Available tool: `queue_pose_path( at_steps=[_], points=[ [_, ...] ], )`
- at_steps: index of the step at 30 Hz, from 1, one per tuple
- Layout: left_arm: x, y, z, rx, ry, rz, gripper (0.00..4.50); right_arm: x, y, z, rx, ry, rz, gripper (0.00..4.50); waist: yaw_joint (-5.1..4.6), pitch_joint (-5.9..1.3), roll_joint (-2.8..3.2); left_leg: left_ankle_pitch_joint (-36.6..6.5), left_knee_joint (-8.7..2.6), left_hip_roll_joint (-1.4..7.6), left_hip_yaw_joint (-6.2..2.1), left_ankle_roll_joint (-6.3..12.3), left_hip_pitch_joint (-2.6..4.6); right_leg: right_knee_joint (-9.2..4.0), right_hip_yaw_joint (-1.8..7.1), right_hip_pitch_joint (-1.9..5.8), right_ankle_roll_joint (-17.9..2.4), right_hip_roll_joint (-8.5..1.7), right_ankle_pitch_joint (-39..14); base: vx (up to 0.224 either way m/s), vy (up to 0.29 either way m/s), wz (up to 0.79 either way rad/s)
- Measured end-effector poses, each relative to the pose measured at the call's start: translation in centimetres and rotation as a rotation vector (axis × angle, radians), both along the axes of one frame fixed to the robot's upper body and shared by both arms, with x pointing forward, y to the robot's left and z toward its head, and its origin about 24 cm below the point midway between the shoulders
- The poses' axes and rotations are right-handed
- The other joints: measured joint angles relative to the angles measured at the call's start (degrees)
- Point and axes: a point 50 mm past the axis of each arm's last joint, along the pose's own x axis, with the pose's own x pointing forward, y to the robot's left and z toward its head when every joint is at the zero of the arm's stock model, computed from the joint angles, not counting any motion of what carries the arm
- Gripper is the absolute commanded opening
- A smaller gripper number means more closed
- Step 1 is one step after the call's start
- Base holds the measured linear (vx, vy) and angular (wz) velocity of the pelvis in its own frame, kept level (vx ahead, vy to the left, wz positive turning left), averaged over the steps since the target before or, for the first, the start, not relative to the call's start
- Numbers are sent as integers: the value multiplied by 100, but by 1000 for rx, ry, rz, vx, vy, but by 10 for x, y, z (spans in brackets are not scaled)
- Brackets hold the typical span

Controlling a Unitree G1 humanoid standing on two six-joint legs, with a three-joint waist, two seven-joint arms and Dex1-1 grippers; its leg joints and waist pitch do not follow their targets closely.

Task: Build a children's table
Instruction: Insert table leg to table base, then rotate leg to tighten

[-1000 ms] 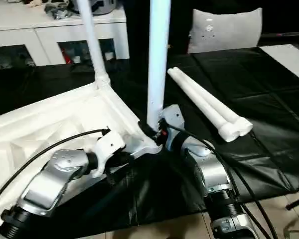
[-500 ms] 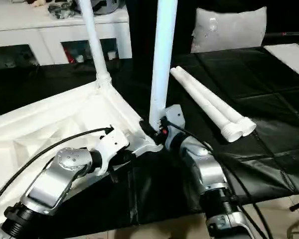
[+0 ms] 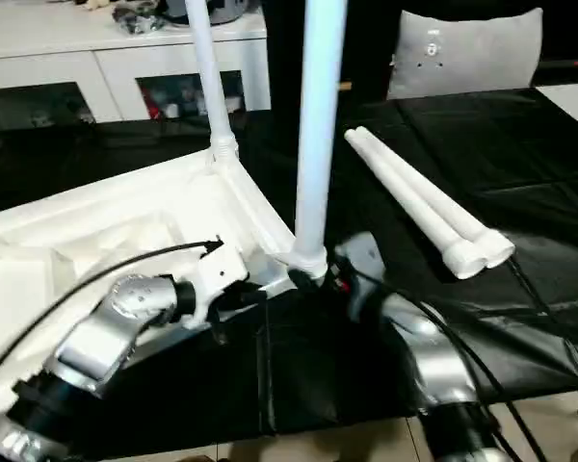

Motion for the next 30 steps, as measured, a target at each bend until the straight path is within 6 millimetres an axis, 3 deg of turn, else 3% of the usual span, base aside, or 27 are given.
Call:
queue_pose_path(
  at_steps=[4,16,23,30],
  points=[
    [4,3,0,7,-10,-40,0,-6,-8,-4,-11,26,16,447,-25,21,43,1,12,0,0,1,-1,10,1,-1,-2,-1,2,0,0,0],
    [12,12,3,77,-31,-220,0,-4,-43,28,-85,-32,158,447,92,18,58,8,102,22,-4,49,-49,65,-21,-18,-5,-4,-1,0,0,0],
    [15,15,3,121,-28,-334,0,12,-37,62,-154,-71,373,447,143,19,60,-2,135,32,-4,26,-47,103,-34,-12,-9,-11,2,0,0,0],
    [12,10,5,130,-32,-411,0,17,-27,58,-177,-16,474,447,287,18,59,13,156,47,-4,50,-69,107,-69,-10,-11,-19,1,0,0,0]
  ],
)
